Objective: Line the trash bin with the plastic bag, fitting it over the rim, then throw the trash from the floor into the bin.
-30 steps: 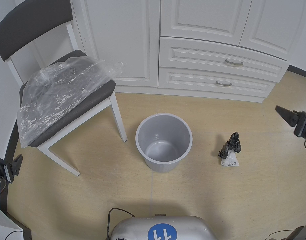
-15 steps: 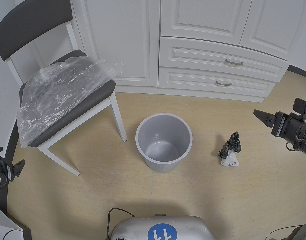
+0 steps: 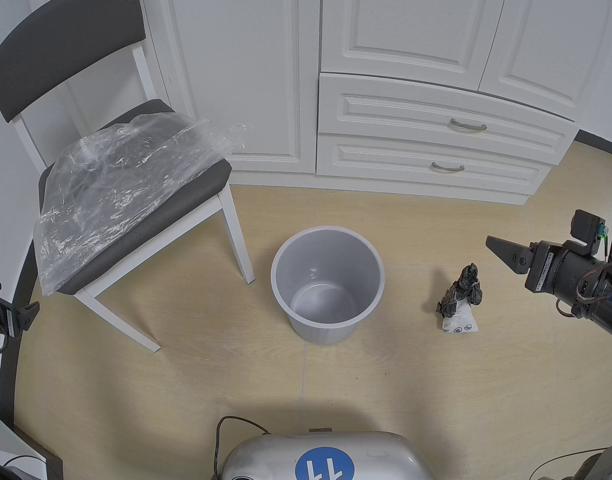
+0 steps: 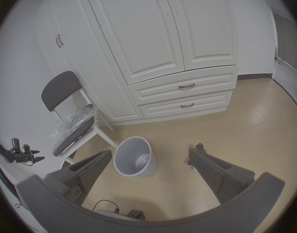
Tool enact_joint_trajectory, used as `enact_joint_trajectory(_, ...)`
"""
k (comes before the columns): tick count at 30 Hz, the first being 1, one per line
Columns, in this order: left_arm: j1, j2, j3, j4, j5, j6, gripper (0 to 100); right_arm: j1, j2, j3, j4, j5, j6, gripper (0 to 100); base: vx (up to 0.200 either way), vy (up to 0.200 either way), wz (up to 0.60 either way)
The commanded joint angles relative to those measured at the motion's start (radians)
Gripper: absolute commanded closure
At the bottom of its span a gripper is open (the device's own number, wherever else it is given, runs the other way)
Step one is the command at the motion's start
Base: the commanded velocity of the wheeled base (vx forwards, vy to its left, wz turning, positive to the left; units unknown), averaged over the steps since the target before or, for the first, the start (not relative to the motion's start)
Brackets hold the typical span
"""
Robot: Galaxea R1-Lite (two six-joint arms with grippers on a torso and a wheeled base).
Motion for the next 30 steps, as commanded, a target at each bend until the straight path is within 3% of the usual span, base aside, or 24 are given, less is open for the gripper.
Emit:
enact_joint_trajectory(1,-0.018,0.108,-0.002,-0.071,0.0,-0.01,0,0.011,-0.004,0.01,-0.004,-0.001,-0.002,0,0.0,0.0,0.0)
enact_joint_trajectory(11,-0.12,0.23,0.043,-0.36,0.006,-0.205,0,0.019,-0.005,0.007,-0.006,0.002,0.001,0,0.0,0.0,0.0)
enact_joint_trajectory(30,-0.126,0.191,0.077,-0.368,-0.001,-0.199,0,0.023,-0.016,0.007,-0.004,-0.001,-0.004,0,0.0,0.0,0.0)
